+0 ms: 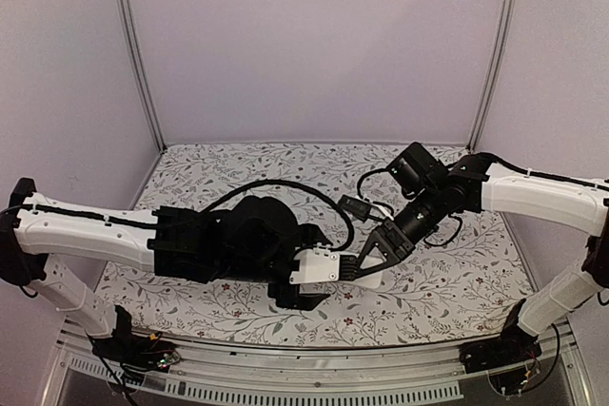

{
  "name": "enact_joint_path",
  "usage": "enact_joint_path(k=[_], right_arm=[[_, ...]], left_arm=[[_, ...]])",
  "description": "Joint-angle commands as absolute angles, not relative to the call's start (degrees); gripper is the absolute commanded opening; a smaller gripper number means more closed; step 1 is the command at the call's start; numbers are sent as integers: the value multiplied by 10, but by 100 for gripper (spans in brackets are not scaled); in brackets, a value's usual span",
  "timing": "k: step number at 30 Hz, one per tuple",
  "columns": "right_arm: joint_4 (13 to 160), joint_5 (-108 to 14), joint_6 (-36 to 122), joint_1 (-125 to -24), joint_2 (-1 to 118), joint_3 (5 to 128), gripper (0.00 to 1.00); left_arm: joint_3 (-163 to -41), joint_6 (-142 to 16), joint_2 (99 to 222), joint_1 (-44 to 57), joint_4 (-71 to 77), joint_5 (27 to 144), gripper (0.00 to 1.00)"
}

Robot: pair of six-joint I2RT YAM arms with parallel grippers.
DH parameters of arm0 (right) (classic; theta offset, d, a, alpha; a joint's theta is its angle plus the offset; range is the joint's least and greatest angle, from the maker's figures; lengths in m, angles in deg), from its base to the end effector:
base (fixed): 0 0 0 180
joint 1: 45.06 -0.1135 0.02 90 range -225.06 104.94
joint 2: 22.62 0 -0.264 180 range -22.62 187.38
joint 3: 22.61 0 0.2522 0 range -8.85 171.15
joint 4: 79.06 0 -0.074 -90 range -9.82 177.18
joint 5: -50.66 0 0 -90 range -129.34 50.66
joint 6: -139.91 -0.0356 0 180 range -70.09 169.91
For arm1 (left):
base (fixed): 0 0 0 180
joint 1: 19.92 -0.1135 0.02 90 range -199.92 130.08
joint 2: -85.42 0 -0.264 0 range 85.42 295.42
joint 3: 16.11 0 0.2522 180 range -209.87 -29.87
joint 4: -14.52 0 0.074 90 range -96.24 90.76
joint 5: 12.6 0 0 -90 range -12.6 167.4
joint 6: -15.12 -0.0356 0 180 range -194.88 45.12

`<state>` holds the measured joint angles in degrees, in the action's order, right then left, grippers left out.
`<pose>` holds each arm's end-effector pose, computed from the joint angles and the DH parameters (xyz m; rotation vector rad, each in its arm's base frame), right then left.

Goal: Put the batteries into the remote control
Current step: Pass from the right arm to the left

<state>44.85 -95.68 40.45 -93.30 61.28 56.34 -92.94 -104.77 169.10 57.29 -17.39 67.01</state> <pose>0.1701 0.2350 0.2722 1.2188 -2.3651 -1.5646 0.0785 -0.3168 0.2776 1.7464 1.4115 -0.2449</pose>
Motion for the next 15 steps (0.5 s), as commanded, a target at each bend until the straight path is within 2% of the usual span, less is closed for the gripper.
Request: enact_joint_path(k=[1, 6, 10, 11, 13, 15], right_arm=[[438, -972, 404, -941, 629, 579, 0], [432, -973, 407, -942, 634, 581, 0], [432, -974, 407, -941, 632, 584, 3], [432, -970, 406, -942, 630, 585, 12], [435, -964, 403, -940, 626, 587, 36], [444, -947, 396, -936, 618, 586, 49]], left_arm=[[-948, -1077, 1708, 593, -189, 653, 83], [-952, -1082, 1713, 599, -186, 648, 58], [-950, -1076, 1712, 599, -175, 633, 46], [-949, -1072, 1710, 598, -169, 625, 43], [-949, -1051, 1709, 594, -157, 614, 38], [-951, -1029, 1708, 588, -144, 599, 33]])
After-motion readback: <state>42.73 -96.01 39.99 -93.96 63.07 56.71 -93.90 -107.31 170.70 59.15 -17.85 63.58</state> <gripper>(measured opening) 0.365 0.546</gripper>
